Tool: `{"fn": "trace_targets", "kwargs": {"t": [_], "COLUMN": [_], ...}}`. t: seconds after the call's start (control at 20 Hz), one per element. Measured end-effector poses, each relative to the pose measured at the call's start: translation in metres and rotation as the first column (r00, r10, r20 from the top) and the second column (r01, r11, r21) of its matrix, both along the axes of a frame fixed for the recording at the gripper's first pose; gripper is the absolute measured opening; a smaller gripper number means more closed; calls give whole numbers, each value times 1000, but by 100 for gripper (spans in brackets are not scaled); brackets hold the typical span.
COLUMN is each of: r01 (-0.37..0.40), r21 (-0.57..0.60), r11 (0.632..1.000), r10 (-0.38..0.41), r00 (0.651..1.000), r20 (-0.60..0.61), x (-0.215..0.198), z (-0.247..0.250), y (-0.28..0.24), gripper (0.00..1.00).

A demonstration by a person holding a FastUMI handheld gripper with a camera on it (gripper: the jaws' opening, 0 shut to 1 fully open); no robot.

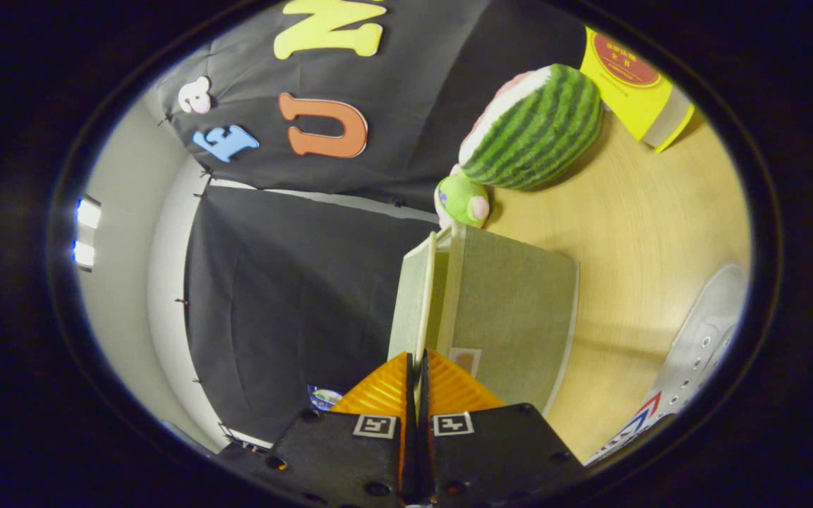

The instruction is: Open the storage box then place both shoes into the box .Put the left shoe in first, then the right shoe, with the right side of both shoes facing outward in a uniform manner.

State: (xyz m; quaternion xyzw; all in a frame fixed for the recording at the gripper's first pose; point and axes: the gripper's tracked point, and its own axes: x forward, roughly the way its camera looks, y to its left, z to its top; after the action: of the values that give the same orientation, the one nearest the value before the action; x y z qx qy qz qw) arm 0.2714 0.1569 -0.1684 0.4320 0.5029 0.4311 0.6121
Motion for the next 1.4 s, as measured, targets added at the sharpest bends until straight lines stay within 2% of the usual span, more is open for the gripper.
{"fn": "trace_targets", "kwargs": {"t": [0.15, 0.35, 0.5, 0.65, 0.95, 1.3, 1.4], "r01": [-14, 7, 11, 50, 93, 92, 118], "r21": [-35, -25, -78, -89, -98, -94, -91], "r11": [999, 1000, 997, 995, 991, 991, 989], "r10": [15, -6, -4, -39, -68, -55, -77], "r00": [999, 997, 995, 992, 968, 939, 928], "r20": [35, 71, 98, 122, 240, 340, 366], "x": [-6, -11, -15, -13, -23, -42, -41], "z": [26, 70, 88, 114, 162, 171, 171], "y": [5, 18, 35, 57, 126, 231, 253], "gripper": [6, 5, 6, 6, 6, 6, 7]}}
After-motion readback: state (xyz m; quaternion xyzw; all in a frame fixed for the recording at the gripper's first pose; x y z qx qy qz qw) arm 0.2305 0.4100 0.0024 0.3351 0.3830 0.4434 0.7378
